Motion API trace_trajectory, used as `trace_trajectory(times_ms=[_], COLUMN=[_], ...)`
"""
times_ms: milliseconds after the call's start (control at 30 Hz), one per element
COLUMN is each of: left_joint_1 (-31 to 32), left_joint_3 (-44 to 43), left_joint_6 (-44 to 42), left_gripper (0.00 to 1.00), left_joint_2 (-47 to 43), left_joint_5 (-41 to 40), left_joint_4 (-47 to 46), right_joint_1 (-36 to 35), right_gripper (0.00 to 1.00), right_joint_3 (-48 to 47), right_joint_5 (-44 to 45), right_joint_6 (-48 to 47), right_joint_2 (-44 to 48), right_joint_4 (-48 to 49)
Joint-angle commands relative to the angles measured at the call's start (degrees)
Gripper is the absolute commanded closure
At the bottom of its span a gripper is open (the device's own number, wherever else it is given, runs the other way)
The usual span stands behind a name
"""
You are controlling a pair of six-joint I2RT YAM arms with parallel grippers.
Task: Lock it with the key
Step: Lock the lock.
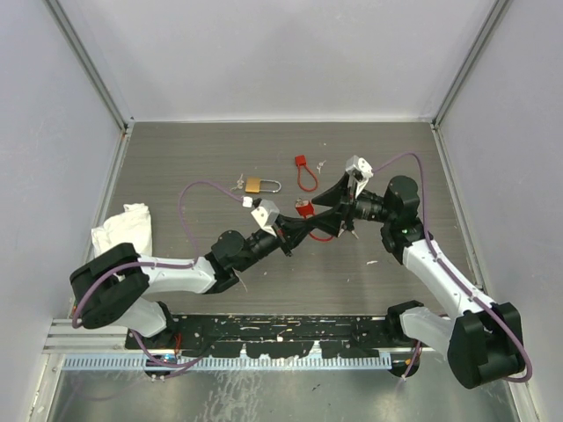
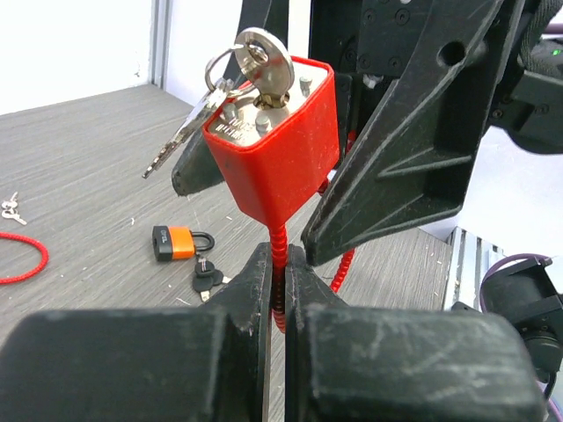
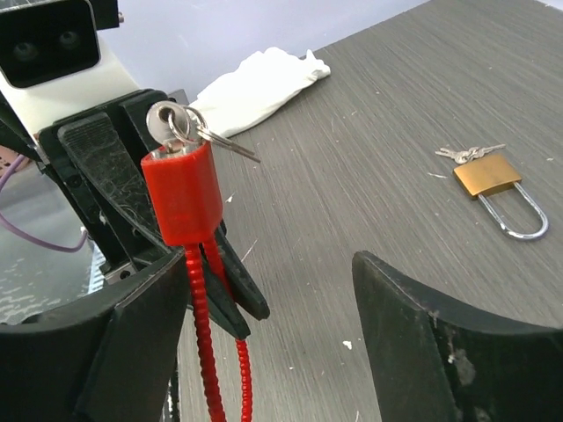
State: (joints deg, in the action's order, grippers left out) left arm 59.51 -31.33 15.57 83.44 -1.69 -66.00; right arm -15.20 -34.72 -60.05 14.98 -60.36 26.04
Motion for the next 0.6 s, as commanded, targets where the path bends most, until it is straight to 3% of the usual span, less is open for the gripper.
trace_trajectory(times_ms=[0,133,367,567], left_joint_1=[-0.1,-0.1,-0.1,-0.2], left_joint_3=[-0.1,0.3,1.6,2.5], left_joint_6=[-2.1,-3.5,-6.1,-10.1], left_gripper=[1.00,1.00,1.00,1.00], left_joint_2=[-3.0,-4.3,-7.6,-14.0], left_joint_5=[-0.5,-0.5,-0.6,1.3], left_joint_4=[-5.5,-2.6,5.0,18.4], right_joint_1=[0.8,1.1,1.9,3.3], right_gripper=[0.19,0.12,0.10,0.10], right_joint_3=[-6.9,-10.2,-16.8,-20.6], right_joint_5=[-3.8,-6.5,-8.2,-10.5], right_joint_6=[-10.3,-20.8,-39.0,-48.9], right_joint_2=[1.3,2.2,2.3,2.2], right_joint_4=[-12.6,-23.6,-44.3,-54.3])
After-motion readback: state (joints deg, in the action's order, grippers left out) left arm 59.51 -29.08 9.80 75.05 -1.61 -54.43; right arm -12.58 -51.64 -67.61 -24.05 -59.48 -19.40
